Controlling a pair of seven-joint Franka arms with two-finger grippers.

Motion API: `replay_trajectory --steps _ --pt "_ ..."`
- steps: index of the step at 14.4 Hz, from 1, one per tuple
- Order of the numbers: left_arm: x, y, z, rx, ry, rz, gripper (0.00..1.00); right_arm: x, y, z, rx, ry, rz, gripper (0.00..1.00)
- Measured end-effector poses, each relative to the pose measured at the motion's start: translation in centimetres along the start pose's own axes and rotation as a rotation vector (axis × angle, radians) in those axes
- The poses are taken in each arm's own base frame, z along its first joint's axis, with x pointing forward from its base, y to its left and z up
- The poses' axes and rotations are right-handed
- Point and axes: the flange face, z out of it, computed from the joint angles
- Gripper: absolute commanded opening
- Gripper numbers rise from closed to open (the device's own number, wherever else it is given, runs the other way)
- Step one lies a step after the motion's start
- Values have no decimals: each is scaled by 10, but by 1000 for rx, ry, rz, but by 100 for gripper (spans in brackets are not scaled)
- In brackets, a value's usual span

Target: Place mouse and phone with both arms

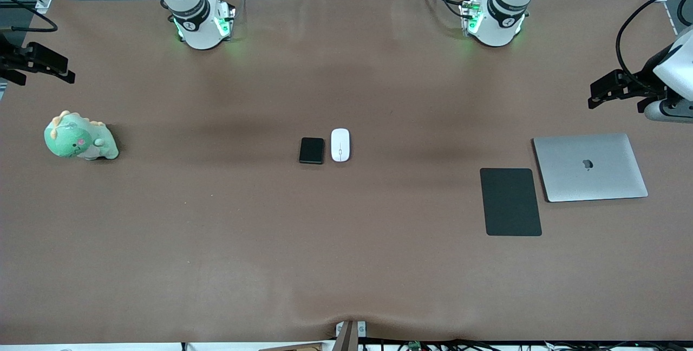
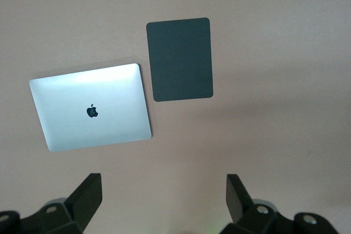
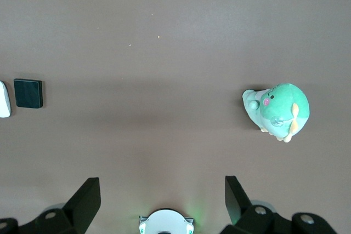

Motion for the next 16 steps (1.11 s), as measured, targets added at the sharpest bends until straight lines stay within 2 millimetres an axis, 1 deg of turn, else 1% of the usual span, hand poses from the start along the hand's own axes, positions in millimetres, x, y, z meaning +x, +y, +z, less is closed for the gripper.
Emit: replay_trajectory --steps 7,10,14,16 --pt "3 2 5 -1 -9 -15 100 0 -4 0 -1 0 -7 100" --pt "8 7 15 -6 -27 -72 100 0 -5 0 -1 -1 -10 100" --pt "18 27 32 -9 -59 -90 100 0 -6 0 0 0 -10 100" --pt "22 47 40 -10 -74 -100 100 1 -6 0 6 0 -12 100"
